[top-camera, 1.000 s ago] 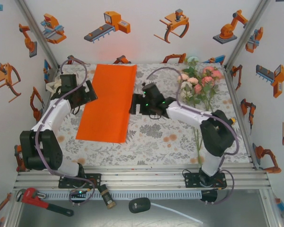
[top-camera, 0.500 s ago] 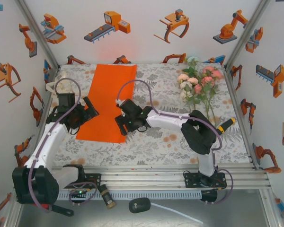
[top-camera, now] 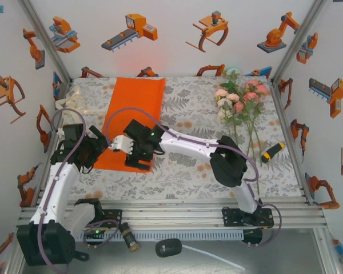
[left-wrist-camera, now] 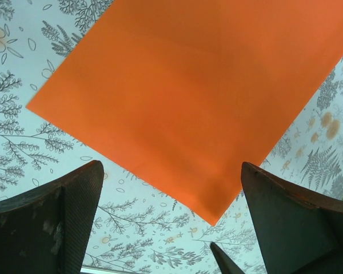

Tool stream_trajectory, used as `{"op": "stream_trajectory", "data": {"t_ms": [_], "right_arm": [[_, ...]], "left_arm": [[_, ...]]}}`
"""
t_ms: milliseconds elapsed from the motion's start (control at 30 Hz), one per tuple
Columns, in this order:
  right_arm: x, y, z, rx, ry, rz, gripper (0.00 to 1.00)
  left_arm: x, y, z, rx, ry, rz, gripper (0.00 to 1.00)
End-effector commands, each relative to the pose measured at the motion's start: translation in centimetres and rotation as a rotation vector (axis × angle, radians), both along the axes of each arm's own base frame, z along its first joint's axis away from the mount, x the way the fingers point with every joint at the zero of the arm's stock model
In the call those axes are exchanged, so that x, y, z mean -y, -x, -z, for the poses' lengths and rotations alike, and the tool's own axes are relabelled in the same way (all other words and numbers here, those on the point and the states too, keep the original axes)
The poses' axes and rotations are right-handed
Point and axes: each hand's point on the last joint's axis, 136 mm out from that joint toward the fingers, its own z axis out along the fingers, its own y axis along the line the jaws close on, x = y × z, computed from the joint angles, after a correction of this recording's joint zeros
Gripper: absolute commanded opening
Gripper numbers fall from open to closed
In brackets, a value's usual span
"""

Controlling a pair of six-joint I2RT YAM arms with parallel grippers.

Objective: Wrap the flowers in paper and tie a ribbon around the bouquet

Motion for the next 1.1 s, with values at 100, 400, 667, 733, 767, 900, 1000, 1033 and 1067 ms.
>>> {"op": "stream_trajectory", "data": {"t_ms": [100, 400, 667, 733, 767, 900, 1000, 1033, 1067], "right_arm": [[0.5, 0.0, 3.7, -0.020, 0.084, -0.053, 0.71], [0.7, -0.2, 6.5, -0.031, 0.107, -0.045, 0.56], [0.8, -0.4, 6.3, -0.085, 0.064, -0.028, 0.31], [0.8, -0.5, 6.0, -0.106, 0.043, -0.019, 0.23], [0.8, -0.5, 5.8, -0.121, 0.032, -0.012, 0.19], [1.2, -0.8, 4.6, -0.155, -0.014, 0.016, 0.10], [1.6, -0.9, 3.7, -0.172, -0.049, 0.031, 0.06], [1.7, -1.0, 3.4, -0.179, -0.062, 0.037, 0.06], [1.9, -1.1, 3.0, -0.184, -0.074, 0.048, 0.06]], "left_arm": [[-0.9, 1.4, 1.1, -0.025, 0.017, -0.072, 0.97], [-1.2, 1.4, 1.6, -0.033, 0.010, -0.081, 0.97], [-1.3, 1.2, 2.0, -0.043, 0.009, -0.083, 0.97], [-1.5, 1.2, 2.0, -0.042, 0.006, -0.085, 0.97], [-1.6, 1.1, 2.0, -0.043, 0.002, -0.087, 0.97], [-2.1, 0.8, 1.9, -0.048, -0.007, -0.094, 0.97], [-2.0, 0.5, 2.4, -0.067, -0.006, -0.085, 0.97], [-2.0, 0.5, 2.7, -0.079, -0.007, -0.083, 0.97], [-2.0, 0.5, 3.1, -0.094, -0.007, -0.082, 0.97]]}}
